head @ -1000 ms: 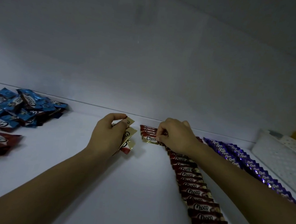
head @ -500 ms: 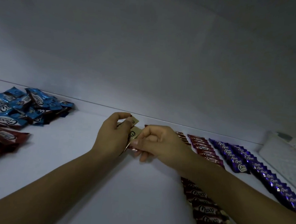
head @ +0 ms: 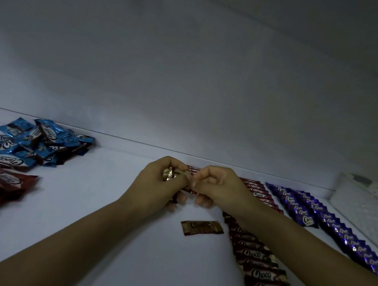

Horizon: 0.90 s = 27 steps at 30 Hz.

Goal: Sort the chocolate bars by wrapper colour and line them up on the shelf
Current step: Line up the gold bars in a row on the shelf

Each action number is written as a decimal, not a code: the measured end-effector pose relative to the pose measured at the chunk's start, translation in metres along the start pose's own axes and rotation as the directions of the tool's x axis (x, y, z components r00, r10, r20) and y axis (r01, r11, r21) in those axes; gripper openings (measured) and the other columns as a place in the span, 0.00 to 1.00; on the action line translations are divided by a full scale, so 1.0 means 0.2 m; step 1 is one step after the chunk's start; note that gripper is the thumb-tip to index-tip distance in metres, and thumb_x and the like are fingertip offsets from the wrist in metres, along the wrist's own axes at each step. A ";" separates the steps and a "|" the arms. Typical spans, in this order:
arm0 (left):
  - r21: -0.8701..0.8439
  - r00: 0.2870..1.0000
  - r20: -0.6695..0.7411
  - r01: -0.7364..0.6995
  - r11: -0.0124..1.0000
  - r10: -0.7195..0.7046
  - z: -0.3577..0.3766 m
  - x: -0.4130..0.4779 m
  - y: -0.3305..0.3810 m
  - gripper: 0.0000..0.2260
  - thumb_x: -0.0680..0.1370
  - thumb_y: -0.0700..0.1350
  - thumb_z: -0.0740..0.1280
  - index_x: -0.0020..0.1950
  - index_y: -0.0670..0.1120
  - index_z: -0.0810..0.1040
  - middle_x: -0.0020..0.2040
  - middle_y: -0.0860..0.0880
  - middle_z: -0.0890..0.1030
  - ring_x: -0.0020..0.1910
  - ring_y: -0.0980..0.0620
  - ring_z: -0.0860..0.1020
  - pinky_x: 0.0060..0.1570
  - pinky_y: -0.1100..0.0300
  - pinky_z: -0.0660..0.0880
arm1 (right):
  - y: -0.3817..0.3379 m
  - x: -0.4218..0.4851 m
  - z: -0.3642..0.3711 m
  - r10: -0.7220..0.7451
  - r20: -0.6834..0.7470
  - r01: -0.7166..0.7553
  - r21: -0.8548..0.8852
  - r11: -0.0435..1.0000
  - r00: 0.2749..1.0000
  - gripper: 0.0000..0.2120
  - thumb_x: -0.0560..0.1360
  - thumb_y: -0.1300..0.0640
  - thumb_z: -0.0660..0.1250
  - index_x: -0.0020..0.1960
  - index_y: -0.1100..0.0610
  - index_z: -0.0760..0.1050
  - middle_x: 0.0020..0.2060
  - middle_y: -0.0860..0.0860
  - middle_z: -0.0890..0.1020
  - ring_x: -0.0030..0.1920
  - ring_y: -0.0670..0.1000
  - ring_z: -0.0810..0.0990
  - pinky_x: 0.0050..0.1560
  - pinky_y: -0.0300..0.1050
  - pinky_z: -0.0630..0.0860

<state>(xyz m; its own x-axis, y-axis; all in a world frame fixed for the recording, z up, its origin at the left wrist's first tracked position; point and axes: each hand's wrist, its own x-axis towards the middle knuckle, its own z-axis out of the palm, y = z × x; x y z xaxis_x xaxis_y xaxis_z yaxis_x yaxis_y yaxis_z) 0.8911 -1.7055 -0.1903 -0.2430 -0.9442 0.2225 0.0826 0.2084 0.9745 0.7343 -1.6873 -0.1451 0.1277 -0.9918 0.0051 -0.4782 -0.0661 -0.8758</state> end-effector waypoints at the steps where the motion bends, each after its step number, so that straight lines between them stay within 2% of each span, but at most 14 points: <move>1: -0.014 1.000 -0.015 0.001 1.000 -0.001 0.00 0.00 0.00 0.04 0.76 0.44 0.68 0.50 0.47 0.78 0.38 0.47 0.84 0.34 0.47 0.83 0.29 0.59 0.76 | 0.00 0.00 -0.01 0.004 -0.010 -0.004 -0.010 1.000 1.000 0.02 0.74 0.61 0.69 0.44 0.56 0.77 0.28 0.47 0.81 0.28 0.44 0.79 0.31 0.36 0.75; 4: -0.089 0.997 -0.070 0.034 0.995 -0.040 0.00 0.00 0.02 0.06 0.78 0.46 0.66 0.50 0.45 0.79 0.39 0.47 0.84 0.34 0.47 0.83 0.30 0.58 0.77 | 0.01 -0.01 -0.04 0.007 -0.035 -0.007 -0.006 1.000 0.999 0.01 0.74 0.60 0.70 0.45 0.56 0.78 0.30 0.48 0.82 0.30 0.43 0.80 0.32 0.36 0.75; 6: -0.128 0.992 -0.107 0.053 0.990 -0.067 0.00 0.01 0.02 0.05 0.79 0.43 0.65 0.50 0.44 0.78 0.39 0.48 0.85 0.33 0.49 0.82 0.27 0.59 0.76 | 0.01 -0.01 -0.05 0.009 -0.026 -0.008 0.033 0.999 1.000 0.02 0.75 0.60 0.69 0.46 0.58 0.77 0.31 0.49 0.83 0.30 0.44 0.81 0.31 0.36 0.75; 9: -0.157 0.989 -0.131 0.041 0.987 -0.062 0.00 0.00 0.02 0.03 0.78 0.39 0.65 0.51 0.44 0.78 0.39 0.46 0.84 0.31 0.49 0.82 0.25 0.62 0.75 | 0.01 -0.02 -0.05 0.066 0.029 -0.070 0.166 0.984 0.997 0.02 0.78 0.60 0.64 0.50 0.59 0.73 0.37 0.53 0.85 0.34 0.52 0.84 0.31 0.39 0.78; 12: -0.127 0.993 -0.110 0.028 0.992 -0.042 0.00 0.00 0.02 0.05 0.77 0.36 0.66 0.52 0.43 0.76 0.41 0.43 0.83 0.32 0.50 0.82 0.27 0.61 0.77 | 0.01 -0.03 -0.05 0.077 0.050 -0.086 0.227 0.970 0.996 0.06 0.75 0.62 0.68 0.51 0.60 0.74 0.39 0.55 0.85 0.36 0.51 0.84 0.34 0.40 0.80; 16: -0.149 0.994 -0.110 -0.005 0.989 -0.012 -0.01 0.01 0.01 0.07 0.77 0.34 0.67 0.53 0.43 0.77 0.48 0.39 0.82 0.43 0.38 0.83 0.32 0.61 0.79 | 0.00 -0.01 -0.05 0.108 0.043 -0.116 0.463 0.879 0.993 0.13 0.67 0.64 0.73 0.51 0.63 0.78 0.40 0.54 0.85 0.39 0.48 0.84 0.38 0.37 0.79; 19: -0.142 0.989 -0.150 -0.031 0.989 0.010 -0.01 0.01 0.01 0.08 0.76 0.34 0.67 0.52 0.44 0.77 0.49 0.39 0.81 0.43 0.37 0.83 0.32 0.61 0.79 | -0.01 0.00 -0.03 0.112 0.070 -0.132 0.576 0.806 0.991 0.10 0.70 0.68 0.70 0.51 0.64 0.79 0.44 0.57 0.84 0.45 0.52 0.84 0.43 0.37 0.80; 23: 0.014 0.988 -0.138 -0.070 0.997 0.071 0.00 0.00 0.00 0.09 0.77 0.34 0.66 0.52 0.47 0.76 0.46 0.44 0.82 0.39 0.46 0.84 0.32 0.59 0.78 | 0.02 0.00 0.00 0.094 0.034 -0.097 0.572 0.814 0.995 0.07 0.73 0.66 0.68 0.48 0.58 0.81 0.40 0.52 0.84 0.40 0.46 0.82 0.42 0.38 0.79; 25: 0.034 0.988 -0.142 -0.058 0.998 0.062 0.01 0.00 0.00 0.09 0.77 0.33 0.65 0.52 0.47 0.76 0.47 0.46 0.82 0.38 0.49 0.84 0.30 0.61 0.78 | 0.03 0.01 -0.03 0.110 -0.041 -0.069 0.555 0.829 0.993 0.07 0.74 0.61 0.67 0.49 0.56 0.82 0.41 0.51 0.84 0.41 0.46 0.82 0.45 0.40 0.78; 27: 0.045 0.988 -0.145 -0.044 0.998 0.050 0.01 0.00 0.00 0.08 0.78 0.35 0.64 0.52 0.48 0.76 0.49 0.49 0.81 0.38 0.51 0.84 0.30 0.60 0.79 | 0.04 0.03 -0.09 0.058 -0.165 0.016 0.417 0.909 0.985 0.08 0.75 0.59 0.66 0.52 0.53 0.81 0.45 0.50 0.85 0.47 0.48 0.83 0.49 0.42 0.78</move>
<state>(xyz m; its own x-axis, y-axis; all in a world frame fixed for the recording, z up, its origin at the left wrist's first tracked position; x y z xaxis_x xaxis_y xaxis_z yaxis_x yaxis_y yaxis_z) 0.8885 -1.7042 -0.1903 -0.0963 -0.9595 0.2646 0.0493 0.2609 0.9641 0.7158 -1.6948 -0.1429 -0.0450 -0.9984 0.0338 -0.0701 -0.0306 -0.9971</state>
